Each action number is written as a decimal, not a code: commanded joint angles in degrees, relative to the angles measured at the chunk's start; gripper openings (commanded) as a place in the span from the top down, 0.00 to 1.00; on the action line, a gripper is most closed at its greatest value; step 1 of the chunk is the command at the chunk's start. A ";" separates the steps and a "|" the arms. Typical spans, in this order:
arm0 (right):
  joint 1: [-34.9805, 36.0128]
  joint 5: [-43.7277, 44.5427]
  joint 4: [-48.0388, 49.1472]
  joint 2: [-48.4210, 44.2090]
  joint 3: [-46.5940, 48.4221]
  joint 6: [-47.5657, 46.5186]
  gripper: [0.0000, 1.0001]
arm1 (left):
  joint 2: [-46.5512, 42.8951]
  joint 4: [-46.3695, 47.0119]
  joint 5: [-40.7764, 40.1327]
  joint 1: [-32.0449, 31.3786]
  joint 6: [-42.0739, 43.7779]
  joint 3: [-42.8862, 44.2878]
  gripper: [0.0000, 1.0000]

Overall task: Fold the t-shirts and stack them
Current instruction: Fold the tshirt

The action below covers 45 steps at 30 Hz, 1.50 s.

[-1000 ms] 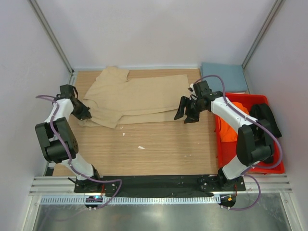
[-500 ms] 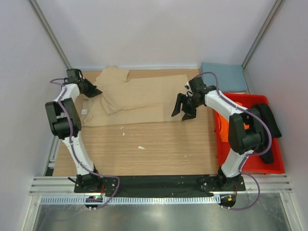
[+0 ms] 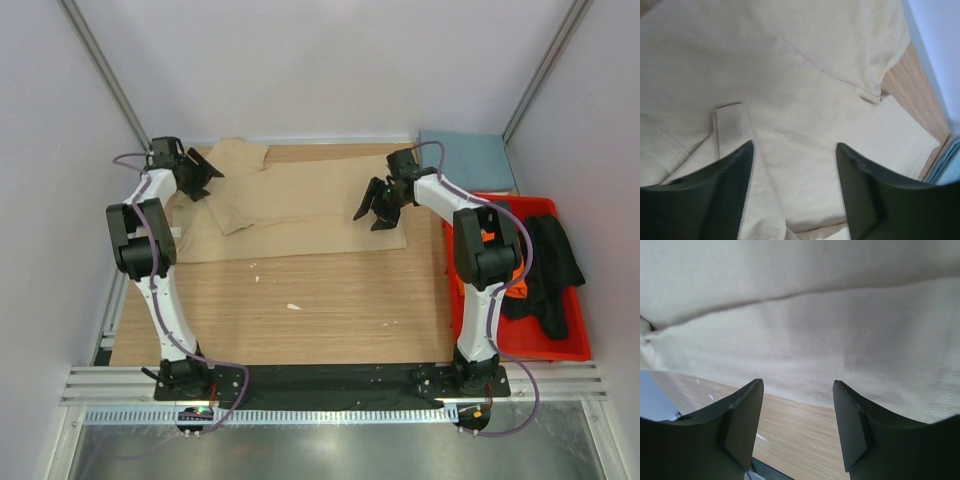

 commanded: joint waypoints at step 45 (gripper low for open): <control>-2.65 -1.70 2.91 -13.00 -9.65 0.73 0.36 | -18.00 2.92 -1.62 -3.76 -8.08 -28.04 1.00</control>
